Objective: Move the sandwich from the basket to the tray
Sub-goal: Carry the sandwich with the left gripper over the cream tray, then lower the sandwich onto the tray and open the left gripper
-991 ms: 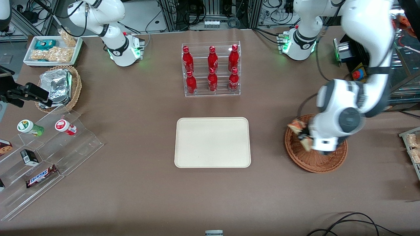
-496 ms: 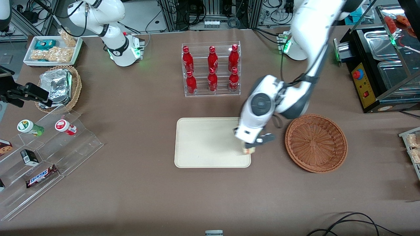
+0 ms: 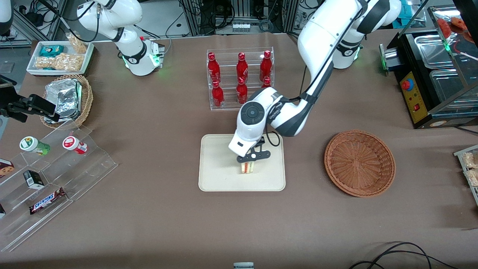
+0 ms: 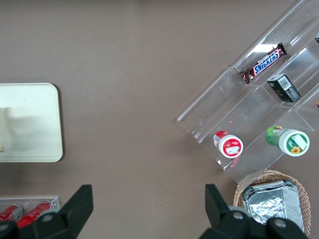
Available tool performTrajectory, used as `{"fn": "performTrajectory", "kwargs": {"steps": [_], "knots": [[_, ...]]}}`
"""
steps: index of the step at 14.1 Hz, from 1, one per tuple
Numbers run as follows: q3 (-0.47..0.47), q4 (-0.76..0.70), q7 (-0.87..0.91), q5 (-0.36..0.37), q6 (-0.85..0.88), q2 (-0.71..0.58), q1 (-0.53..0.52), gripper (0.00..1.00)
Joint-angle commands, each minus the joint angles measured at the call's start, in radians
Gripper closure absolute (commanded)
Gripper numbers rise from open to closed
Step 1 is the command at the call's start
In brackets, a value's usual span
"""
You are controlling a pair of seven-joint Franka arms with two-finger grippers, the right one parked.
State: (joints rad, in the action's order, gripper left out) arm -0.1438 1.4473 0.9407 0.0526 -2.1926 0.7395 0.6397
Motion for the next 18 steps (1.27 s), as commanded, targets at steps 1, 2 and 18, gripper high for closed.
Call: {"fn": "performTrajectory", "kwargs": {"steps": [1, 2, 18], "knots": [[0.012, -0.033, -0.007, 0.032, -0.003, 0.029, 0.024, 1.0], [0.013, -0.033, -0.013, 0.032, -0.004, 0.037, 0.028, 1.0], [0.021, -0.005, -0.106, 0.039, 0.408, -0.302, -0.104, 0.0]]}}
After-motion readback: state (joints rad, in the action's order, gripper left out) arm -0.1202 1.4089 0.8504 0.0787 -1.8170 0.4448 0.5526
